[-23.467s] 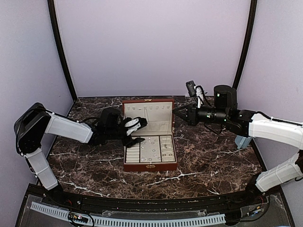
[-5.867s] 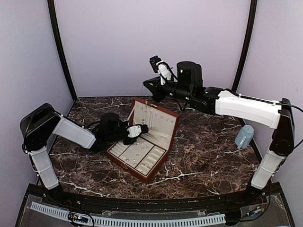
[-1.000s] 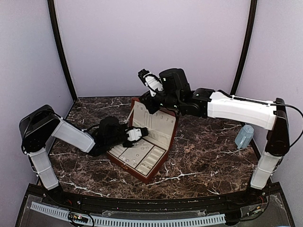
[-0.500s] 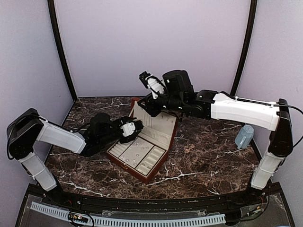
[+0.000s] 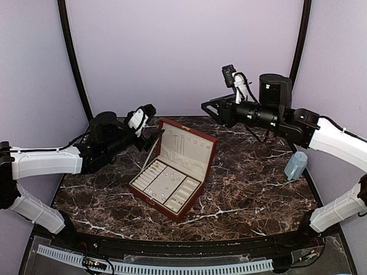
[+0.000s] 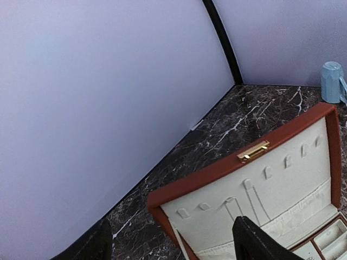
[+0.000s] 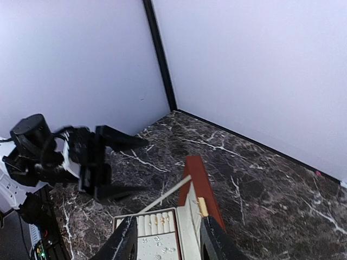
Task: Organize the mixed jewelry
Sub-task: Hang the necklace on the necklace hanger, then position the necklace at the center of the board.
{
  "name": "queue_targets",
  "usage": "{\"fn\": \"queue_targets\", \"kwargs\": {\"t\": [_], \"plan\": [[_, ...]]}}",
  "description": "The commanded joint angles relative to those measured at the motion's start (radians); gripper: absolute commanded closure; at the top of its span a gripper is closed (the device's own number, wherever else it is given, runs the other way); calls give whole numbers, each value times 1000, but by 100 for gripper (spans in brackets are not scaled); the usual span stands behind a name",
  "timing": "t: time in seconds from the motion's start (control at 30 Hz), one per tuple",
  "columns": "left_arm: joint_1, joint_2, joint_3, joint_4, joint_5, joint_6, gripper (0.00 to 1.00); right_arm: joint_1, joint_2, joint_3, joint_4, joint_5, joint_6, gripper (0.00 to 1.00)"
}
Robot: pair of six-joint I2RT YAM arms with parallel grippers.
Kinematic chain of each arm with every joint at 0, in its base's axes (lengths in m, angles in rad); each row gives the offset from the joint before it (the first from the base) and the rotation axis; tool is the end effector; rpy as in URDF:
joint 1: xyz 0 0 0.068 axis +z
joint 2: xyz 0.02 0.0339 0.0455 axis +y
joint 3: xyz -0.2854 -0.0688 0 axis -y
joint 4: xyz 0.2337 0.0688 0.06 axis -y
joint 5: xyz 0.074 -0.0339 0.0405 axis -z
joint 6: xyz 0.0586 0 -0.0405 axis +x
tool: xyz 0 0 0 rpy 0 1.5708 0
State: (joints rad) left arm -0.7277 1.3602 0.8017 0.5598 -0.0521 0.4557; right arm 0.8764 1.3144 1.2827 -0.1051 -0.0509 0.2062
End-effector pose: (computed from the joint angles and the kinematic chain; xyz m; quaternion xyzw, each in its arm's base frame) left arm 0.2431 -0.2125 0.3198 0.3787 0.5966 -0.0777 0.7033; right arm 0.1989 0.2435 0.4241 -0.2636 0.7061 0.3549 0.5531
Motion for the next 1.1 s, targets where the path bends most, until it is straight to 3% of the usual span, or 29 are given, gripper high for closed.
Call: {"fn": "queue_targets", "kwargs": {"t": [0.0,0.17,0.33,0.6,1.07], "plan": [[70,-53,100,-309,-44,-243,20,-102,-100,-159,-59,91,114,59],[205,-74,197,-466,92,-423,20,-206,-129,-295,-93,96,178,59],[293,-98,211,-521,200,-521,20,-268,-37,-371,-107,98,183,61],[303,-149,144,-510,183,-521,20,-272,201,-356,-219,163,177,62],[303,-193,137,-530,162,-529,20,-215,386,-288,-207,163,220,63]]}}
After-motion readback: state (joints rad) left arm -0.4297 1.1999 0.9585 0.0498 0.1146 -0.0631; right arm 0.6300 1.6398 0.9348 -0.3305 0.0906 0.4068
